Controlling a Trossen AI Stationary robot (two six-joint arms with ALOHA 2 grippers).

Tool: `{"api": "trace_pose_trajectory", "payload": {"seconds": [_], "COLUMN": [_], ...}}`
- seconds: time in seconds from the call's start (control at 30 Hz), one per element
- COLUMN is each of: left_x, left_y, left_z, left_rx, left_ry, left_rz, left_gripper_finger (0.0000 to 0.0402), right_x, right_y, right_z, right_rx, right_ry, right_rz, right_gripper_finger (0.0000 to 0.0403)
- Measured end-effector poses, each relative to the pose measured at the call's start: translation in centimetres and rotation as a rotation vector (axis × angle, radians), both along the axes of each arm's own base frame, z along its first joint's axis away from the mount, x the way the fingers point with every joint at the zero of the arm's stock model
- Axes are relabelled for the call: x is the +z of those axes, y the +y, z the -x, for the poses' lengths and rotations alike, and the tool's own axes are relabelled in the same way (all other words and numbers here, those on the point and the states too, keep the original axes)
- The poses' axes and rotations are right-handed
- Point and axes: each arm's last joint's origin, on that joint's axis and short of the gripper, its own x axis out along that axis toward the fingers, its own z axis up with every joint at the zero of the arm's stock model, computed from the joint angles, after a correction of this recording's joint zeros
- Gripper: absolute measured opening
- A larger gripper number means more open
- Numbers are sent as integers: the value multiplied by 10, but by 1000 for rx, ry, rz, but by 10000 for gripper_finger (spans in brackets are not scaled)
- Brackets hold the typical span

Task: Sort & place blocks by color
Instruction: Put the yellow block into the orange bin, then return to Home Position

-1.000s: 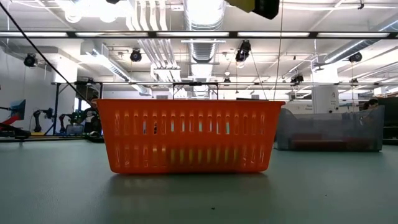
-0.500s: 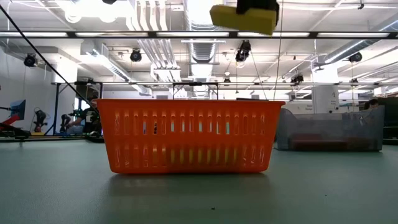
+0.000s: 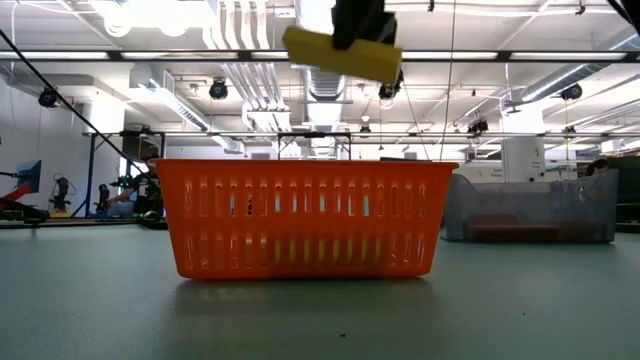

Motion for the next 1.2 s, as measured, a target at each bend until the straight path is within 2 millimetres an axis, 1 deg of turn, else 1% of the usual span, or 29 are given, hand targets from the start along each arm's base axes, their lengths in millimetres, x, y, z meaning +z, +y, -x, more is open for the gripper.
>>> {"api": "trace_pose_trajectory", "payload": {"seconds": [0.1, 0.17, 0.3, 0.37, 0.7, 0.9, 1.2], "left_x": [3, 5, 7, 7, 5, 5, 6], "left_y": [1, 2, 2, 2, 2, 2, 2], "left_z": [6, 9, 11, 10, 8, 9, 10], "left_rx": [1, 1, 5, 10, 12, 12, 11], "left_ry": [-22, -35, -57, -57, -45, -49, -51], "left_rz": [4, 6, 9, 10, 8, 9, 11], "left_gripper_finger": [201, 201, 201, 201, 201, 201, 201], "right_x": [-13, -18, -25, -32, -64, -71, -71], "right_y": [7, 10, 16, 18, 20, 20, 20], "right_z": [-9, -15, -23, -27, -36, -38, -39], "right_rx": [31, 48, 112, 135, 220, 220, 211], "right_ry": [23, 31, 29, 33, 87, 96, 88], "right_rz": [-20, -52, -166, -193, -187, -185, -189], "right_gripper_finger": [121, 121, 121, 121, 121, 126, 185]}}
